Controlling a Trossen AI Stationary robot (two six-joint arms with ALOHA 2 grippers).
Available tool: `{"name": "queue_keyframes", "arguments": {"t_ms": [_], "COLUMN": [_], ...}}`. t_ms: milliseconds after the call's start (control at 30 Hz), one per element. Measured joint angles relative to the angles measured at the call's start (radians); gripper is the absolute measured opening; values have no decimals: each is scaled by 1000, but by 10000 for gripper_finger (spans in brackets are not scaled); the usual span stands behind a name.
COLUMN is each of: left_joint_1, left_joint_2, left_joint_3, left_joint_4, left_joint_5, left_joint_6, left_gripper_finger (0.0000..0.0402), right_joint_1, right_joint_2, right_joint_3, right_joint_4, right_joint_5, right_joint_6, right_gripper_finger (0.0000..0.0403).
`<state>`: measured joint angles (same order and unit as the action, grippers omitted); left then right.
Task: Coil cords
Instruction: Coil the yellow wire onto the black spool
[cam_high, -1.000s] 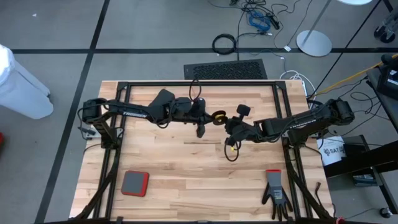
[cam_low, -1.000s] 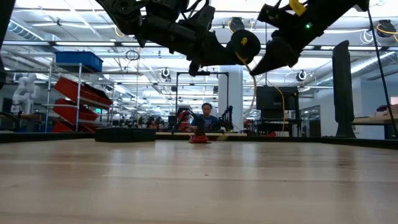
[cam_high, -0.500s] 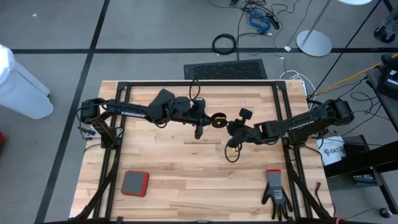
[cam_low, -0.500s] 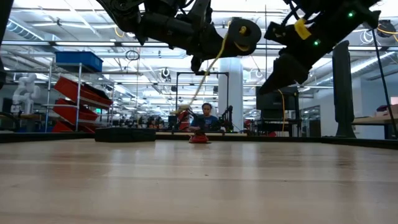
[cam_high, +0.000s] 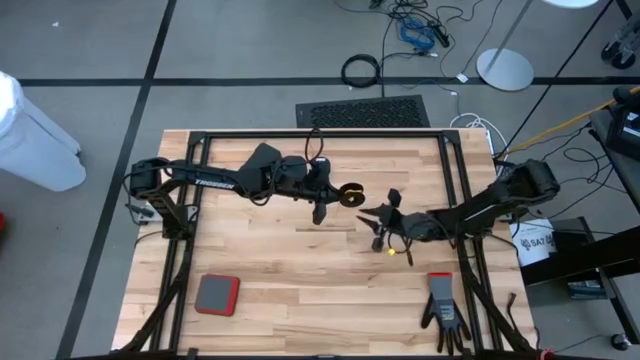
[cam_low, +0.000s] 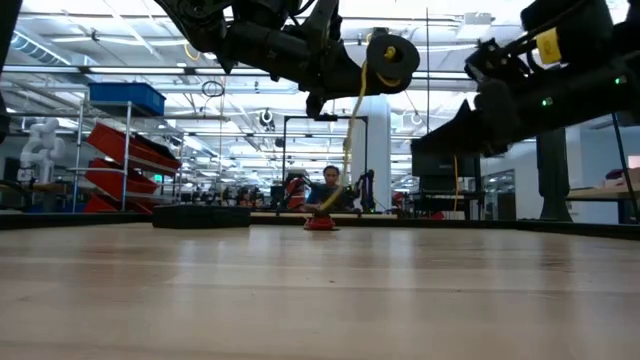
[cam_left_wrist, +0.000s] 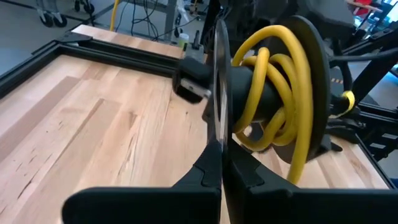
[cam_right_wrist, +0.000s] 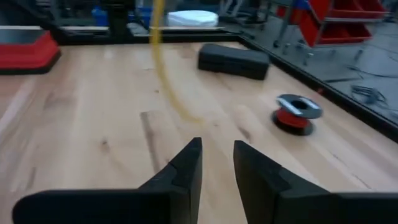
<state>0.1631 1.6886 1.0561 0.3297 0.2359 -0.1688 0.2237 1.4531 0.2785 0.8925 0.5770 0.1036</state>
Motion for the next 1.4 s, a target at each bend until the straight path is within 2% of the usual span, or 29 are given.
{"name": "queue_keyframes", "arguments": {"t_ms": [67,233,433,1400], "left_joint_1": [0,0,-4,-27], "left_joint_2": [0,0,0,1], "left_joint_3": [0,0,-1,-1], "left_joint_4": [0,0,0,1], "left_joint_5": [0,0,2,2], "left_joint_6": [0,-2,-7,-10], "left_gripper_finger": [0,0,0,0], "right_joint_1": [0,-7,-27,-40], "right_joint_2": [63,218,336,358], "right_joint_3": [35,162,275,304], "right_joint_4": [26,43,85,104], "right_joint_5": [-30,-27,85,146], "right_joint_6": [-34,-145,-233,-281], "right_gripper_finger": [80,80,80,79]}}
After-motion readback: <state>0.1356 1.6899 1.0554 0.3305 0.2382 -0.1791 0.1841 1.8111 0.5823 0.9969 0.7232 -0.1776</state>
